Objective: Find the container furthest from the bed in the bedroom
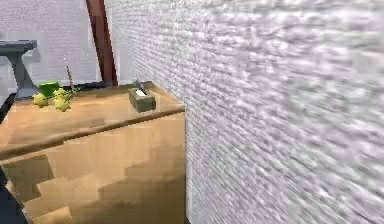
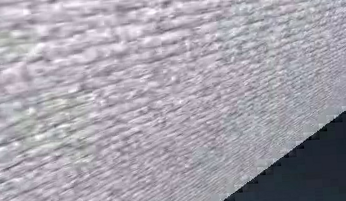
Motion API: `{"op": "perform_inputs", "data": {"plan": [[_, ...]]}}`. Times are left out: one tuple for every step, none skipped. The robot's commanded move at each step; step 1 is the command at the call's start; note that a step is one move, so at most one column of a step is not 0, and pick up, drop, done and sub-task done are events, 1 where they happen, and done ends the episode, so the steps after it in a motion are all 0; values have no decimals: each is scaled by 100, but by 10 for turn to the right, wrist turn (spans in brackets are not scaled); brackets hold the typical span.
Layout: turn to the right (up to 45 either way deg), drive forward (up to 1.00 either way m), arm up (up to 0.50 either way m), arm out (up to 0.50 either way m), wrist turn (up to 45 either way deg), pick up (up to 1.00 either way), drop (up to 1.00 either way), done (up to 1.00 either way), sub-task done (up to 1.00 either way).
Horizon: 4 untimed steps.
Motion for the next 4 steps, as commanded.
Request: {"op": "perform_inputs", "data": {"plan": [[-450, 0, 0, 0, 0, 0, 0, 0, 0], [-210, 0, 0, 0, 0, 0, 0, 0, 0], [0, 100, 0, 0, 0, 0, 0, 0, 0], [-450, 0, 0, 0, 0, 0, 0, 0, 0]]}}
